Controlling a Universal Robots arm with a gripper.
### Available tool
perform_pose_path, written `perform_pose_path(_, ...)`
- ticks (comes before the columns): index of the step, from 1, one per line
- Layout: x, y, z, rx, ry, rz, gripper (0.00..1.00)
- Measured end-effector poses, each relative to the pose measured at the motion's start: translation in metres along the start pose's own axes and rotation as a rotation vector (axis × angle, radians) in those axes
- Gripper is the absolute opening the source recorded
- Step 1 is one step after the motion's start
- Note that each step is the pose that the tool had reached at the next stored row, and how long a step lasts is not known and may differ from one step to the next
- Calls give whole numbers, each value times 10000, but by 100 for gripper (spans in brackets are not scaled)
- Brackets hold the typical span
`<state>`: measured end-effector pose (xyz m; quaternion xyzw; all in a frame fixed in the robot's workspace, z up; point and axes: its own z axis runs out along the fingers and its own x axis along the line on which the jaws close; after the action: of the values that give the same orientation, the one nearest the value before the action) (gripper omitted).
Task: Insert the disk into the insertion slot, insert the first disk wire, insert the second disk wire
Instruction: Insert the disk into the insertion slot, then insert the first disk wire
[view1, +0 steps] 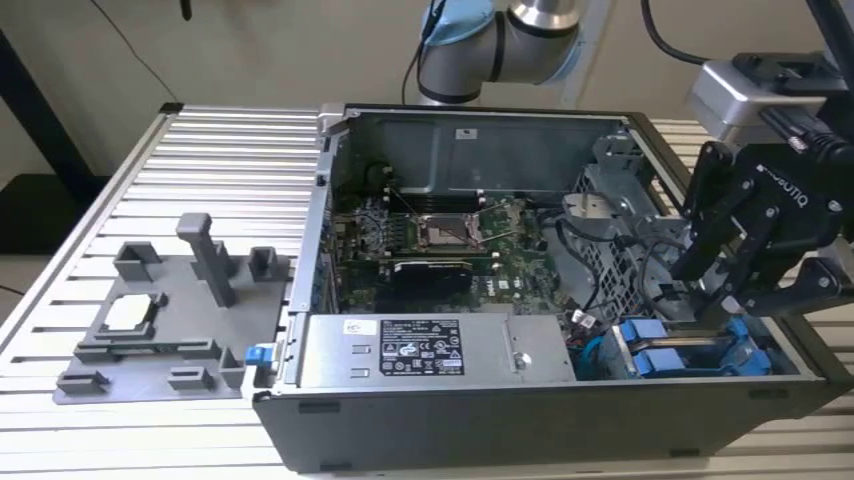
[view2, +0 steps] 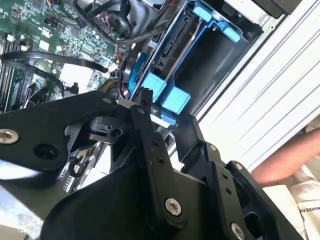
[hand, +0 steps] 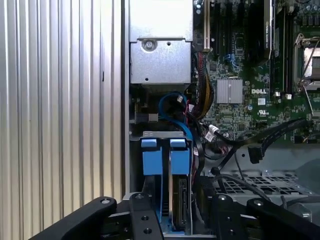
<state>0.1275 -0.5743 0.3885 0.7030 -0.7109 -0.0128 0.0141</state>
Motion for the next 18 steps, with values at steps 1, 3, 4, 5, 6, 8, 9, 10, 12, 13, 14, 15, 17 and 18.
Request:
perform_pose_path(1, -2, 1, 0, 41, 0, -3, 47)
perform_pose_path(3, -5, 0, -2, 254, 2, -36, 47)
perform_pose_path(4, -5, 0, -2, 388, 1, -57, 47)
perform_pose_path(5, -4, 0, -2, 462, 1, -71, 47)
perform_pose_path(6, -4, 0, -1, 464, 0, -77, 47)
perform_pose_path(8, -5, -11, -3, 458, 4, -92, 47)
perform_pose_path(9, -5, -27, -3, 452, 2, -94, 47)
perform_pose_path(10, -7, -48, -4, 442, 4, -95, 47)
perform_pose_path(12, -11, -101, -6, 404, 3, -99, 47)
perform_pose_path(13, -13, -129, -7, 378, 3, -102, 47)
perform_pose_path(14, -14, -158, -7, 347, 2, -105, 47)
perform_pose_path(15, -16, -185, -8, 319, 2, -109, 47)
perform_pose_path(17, -19, -235, -10, 285, -25, -116, 47)
perform_pose_path(18, -19, -257, -11, 280, -56, -117, 47)
